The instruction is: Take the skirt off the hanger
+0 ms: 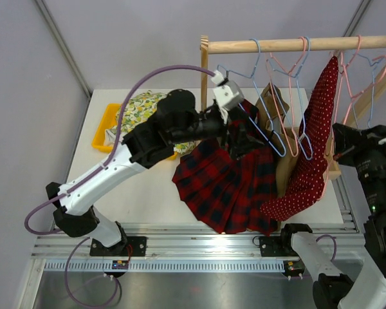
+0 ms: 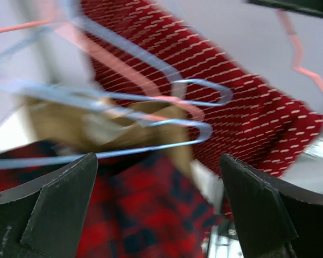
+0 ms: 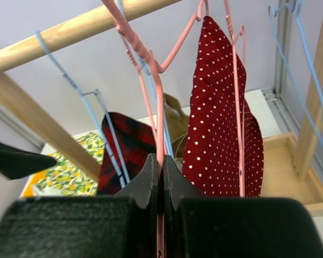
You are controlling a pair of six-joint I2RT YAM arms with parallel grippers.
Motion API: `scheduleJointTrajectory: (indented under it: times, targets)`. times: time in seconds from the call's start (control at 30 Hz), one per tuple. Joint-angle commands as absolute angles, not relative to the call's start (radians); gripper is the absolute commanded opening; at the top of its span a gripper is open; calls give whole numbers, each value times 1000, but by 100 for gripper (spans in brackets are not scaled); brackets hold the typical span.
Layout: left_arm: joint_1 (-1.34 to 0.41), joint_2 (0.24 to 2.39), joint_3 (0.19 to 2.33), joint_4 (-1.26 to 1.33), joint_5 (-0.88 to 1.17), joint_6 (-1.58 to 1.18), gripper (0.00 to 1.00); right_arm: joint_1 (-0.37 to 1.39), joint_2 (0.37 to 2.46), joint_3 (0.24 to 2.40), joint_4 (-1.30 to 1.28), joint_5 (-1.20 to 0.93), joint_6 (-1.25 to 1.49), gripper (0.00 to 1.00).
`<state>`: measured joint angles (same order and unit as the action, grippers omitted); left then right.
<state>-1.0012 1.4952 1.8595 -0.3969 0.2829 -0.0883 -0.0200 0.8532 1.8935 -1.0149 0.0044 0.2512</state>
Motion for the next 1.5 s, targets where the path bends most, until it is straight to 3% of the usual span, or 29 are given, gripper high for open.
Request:
scheduleJointTrajectory:
  times: [0.0,0.37,0.83,0.97,1.27,1.47]
  targets:
    - [-1115,1537,1957,-304,409,-71,99,-21,772,1891,-979,-77,305,0]
    - [-1270,1681,2080,-222,535,-121,99,-5,658,1908,-1009,-5,313,0]
    - [-1341,1793,2051,-169,497,-120,98,48,661,2046,-1057,-28,341,0]
    - [-1348,1809,2045,-134,447,-124,91,54,683,2106,-1091,-66,353,0]
    - [-1353,1830,2068,-40,403,-144,85,61,675,2049,-1043,-129,426,0]
    - [-1354,1851,2086,-6,456,-173,59,61,673,2039,-1017,-129,428,0]
